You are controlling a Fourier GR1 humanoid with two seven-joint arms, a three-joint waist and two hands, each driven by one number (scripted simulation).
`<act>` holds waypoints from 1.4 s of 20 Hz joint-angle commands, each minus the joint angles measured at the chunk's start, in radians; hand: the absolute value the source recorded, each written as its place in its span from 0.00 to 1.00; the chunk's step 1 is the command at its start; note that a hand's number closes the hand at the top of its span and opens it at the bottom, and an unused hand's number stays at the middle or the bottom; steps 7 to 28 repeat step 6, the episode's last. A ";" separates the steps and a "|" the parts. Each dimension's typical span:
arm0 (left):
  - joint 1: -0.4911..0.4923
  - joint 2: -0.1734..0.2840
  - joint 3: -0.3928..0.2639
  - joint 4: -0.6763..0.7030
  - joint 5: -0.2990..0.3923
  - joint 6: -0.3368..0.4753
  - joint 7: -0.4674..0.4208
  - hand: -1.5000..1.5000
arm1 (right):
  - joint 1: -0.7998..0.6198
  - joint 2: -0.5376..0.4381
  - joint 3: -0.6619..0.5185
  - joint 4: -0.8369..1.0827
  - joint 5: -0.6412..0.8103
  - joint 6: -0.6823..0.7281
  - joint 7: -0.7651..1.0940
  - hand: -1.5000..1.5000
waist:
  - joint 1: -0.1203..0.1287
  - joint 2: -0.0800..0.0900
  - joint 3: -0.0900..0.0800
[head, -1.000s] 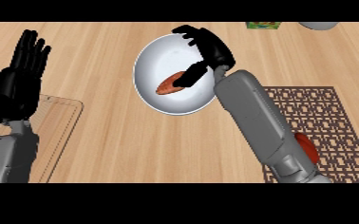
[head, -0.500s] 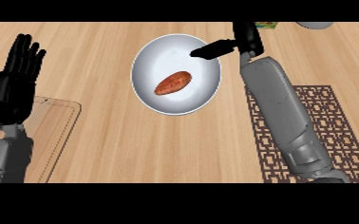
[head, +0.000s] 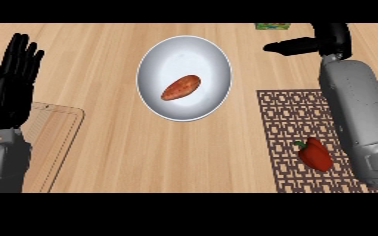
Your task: Pick the sweet potato from the placemat and place it in the bowl
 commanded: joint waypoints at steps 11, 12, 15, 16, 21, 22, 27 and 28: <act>0.048 -0.013 0.004 -0.043 0.001 -0.005 -0.014 0.50 | 0.045 -0.230 -0.123 0.216 -0.102 0.256 -0.229 0.00 | 0.009 0.001 0.000; 0.048 -0.013 0.004 -0.043 0.001 -0.005 -0.014 0.50 | 0.045 -0.230 -0.123 0.216 -0.102 0.256 -0.229 0.00 | 0.009 0.001 0.000; 0.048 -0.013 0.004 -0.043 0.001 -0.005 -0.014 0.50 | 0.045 -0.230 -0.123 0.216 -0.102 0.256 -0.229 0.00 | 0.009 0.001 0.000; 0.048 -0.013 0.004 -0.043 0.001 -0.005 -0.014 0.50 | 0.045 -0.230 -0.123 0.216 -0.102 0.256 -0.229 0.00 | 0.009 0.001 0.000; 0.048 -0.013 0.004 -0.043 0.001 -0.005 -0.014 0.50 | 0.045 -0.230 -0.123 0.216 -0.102 0.256 -0.229 0.00 | 0.009 0.001 0.000; 0.048 -0.013 0.004 -0.043 0.001 -0.005 -0.014 0.50 | 0.045 -0.230 -0.123 0.216 -0.102 0.256 -0.229 0.00 | 0.009 0.001 0.000; 0.048 -0.013 0.004 -0.043 0.001 -0.005 -0.014 0.50 | 0.045 -0.230 -0.123 0.216 -0.102 0.256 -0.229 0.00 | 0.009 0.001 0.000; 0.048 -0.013 0.004 -0.043 0.001 -0.005 -0.014 0.50 | 0.045 -0.230 -0.123 0.216 -0.102 0.256 -0.229 0.00 | 0.009 0.001 0.000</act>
